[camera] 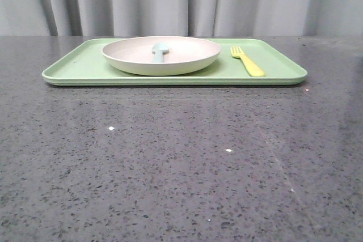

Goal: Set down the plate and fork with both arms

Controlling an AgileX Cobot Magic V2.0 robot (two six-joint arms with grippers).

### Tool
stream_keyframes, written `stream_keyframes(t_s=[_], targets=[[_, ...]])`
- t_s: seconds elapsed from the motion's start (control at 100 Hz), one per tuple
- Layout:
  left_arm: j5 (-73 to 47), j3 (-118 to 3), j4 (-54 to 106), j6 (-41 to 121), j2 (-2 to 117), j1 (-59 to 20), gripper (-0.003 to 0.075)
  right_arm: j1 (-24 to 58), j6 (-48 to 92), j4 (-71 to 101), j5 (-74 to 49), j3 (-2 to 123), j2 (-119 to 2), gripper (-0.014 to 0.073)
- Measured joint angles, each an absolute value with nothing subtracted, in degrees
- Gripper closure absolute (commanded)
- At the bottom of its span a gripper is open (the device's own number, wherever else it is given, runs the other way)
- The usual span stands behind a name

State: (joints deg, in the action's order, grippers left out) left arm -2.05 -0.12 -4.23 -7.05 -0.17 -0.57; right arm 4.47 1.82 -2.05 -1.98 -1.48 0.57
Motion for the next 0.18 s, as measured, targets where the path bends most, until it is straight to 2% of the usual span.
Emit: stream_keyframes(t_s=[0.18], targets=[[-2.0,-0.1,-4.2,-7.0,-0.2,-0.6,0.0741,4.5,1.8,-2.0,-2.0,-1.5,0.6,0.0713]])
